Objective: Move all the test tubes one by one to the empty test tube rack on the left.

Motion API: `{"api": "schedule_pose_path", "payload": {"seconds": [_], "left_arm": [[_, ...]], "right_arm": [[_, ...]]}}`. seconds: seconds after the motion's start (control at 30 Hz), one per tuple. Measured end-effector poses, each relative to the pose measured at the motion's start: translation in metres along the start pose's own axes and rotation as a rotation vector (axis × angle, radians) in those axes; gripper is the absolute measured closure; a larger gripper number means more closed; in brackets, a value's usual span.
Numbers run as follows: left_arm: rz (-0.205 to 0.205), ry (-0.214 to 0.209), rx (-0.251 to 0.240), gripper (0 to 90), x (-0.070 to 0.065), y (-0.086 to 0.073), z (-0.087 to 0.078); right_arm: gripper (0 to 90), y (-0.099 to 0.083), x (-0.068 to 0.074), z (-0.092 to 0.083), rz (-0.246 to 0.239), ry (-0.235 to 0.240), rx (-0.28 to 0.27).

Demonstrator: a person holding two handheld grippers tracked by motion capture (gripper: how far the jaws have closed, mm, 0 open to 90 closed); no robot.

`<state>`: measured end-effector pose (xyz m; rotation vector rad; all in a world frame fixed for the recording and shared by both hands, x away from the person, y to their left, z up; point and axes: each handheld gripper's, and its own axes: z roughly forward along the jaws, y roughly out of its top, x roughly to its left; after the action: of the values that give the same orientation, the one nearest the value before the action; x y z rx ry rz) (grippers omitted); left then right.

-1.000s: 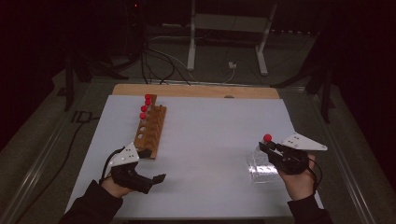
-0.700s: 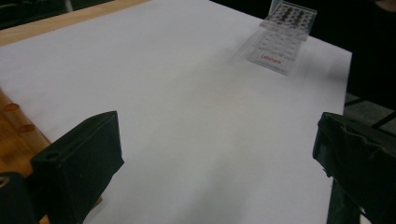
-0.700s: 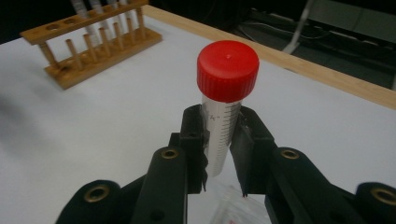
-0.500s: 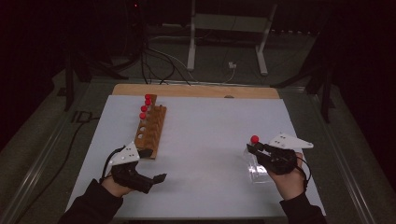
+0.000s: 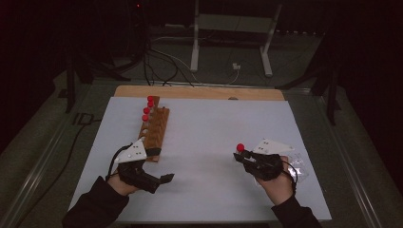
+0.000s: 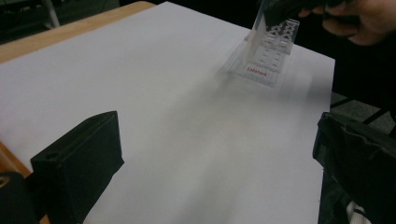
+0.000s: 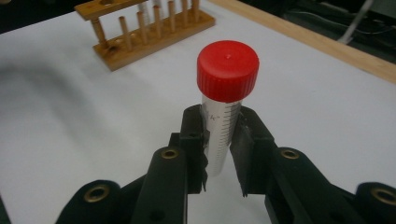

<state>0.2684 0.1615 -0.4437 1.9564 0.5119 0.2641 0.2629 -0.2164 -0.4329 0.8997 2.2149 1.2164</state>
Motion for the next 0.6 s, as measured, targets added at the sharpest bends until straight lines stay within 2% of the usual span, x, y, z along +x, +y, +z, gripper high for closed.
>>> {"api": "schedule_pose_path", "payload": {"seconds": [0.37,0.6], "left_arm": [[0.035,-0.047,-0.009,2.3,-0.003,0.024,0.012],[0.061,-0.095,-0.012,2.3,-0.008,0.039,0.025]], "right_arm": [[75.4,0.000,0.017,0.014,-0.031,0.062,0.025],[75.4,0.000,0.024,0.020,-0.039,0.090,0.036]]}}
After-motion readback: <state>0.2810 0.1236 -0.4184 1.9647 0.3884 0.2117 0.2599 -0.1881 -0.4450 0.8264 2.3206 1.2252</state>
